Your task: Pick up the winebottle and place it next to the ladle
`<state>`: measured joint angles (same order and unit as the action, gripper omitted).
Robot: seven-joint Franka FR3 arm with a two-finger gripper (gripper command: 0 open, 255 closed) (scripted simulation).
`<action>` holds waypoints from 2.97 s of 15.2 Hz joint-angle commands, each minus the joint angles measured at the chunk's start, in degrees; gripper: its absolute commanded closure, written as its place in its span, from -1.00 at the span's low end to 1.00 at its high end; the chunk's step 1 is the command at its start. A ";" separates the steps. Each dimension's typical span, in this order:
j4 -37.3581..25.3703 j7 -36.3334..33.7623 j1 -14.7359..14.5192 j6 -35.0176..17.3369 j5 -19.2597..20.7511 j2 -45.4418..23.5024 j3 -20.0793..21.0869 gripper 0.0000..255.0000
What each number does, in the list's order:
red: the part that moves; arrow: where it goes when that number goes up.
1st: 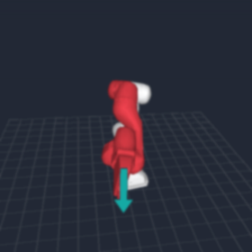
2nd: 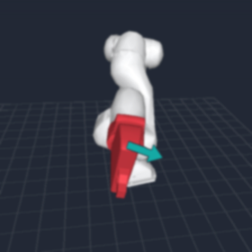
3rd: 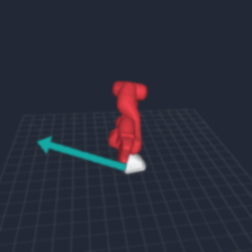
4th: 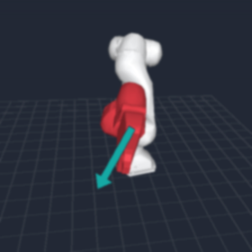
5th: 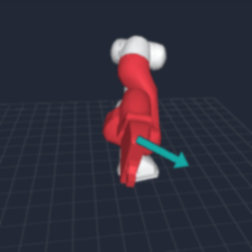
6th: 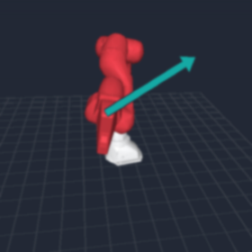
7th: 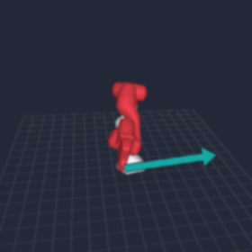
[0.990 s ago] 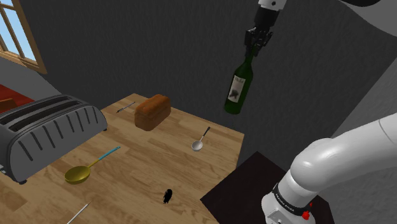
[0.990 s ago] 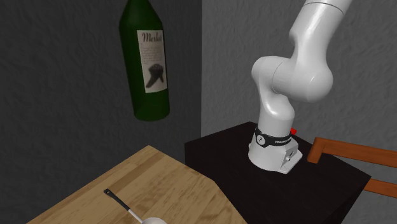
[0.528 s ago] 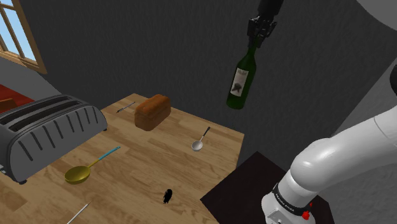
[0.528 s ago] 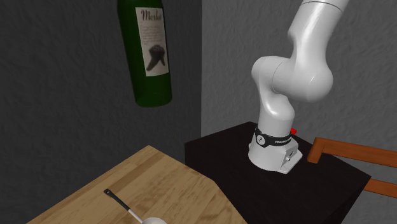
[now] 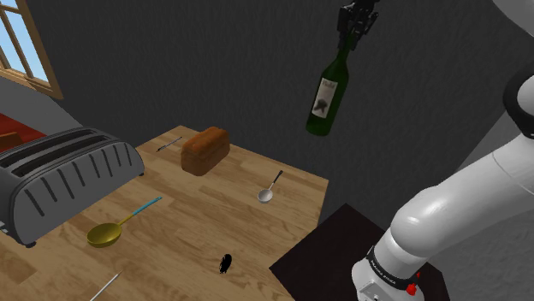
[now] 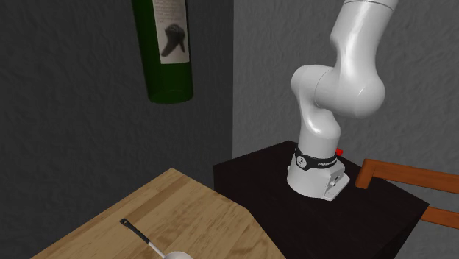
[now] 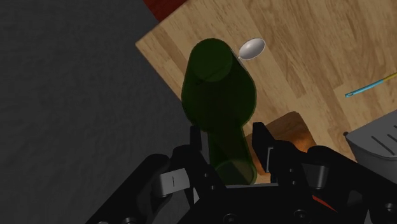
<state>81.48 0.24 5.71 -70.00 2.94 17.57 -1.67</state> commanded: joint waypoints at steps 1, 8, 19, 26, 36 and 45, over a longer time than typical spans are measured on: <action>-3.64 0.28 0.05 2.05 0.01 -1.57 -0.12 1.00; -17.64 0.77 0.10 9.66 -0.02 -7.96 -0.21 1.00; -2.59 -14.44 -5.01 -2.65 -0.69 -5.89 9.18 1.00; 0.42 -23.16 -8.13 -8.91 -0.24 -9.64 14.60 1.00; -2.75 -35.18 -13.58 -15.45 3.46 -20.74 21.28 1.00; -14.67 -44.76 -21.33 -17.10 10.17 -36.40 24.61 1.00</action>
<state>68.41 -43.39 -14.54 -87.14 12.30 -17.04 22.66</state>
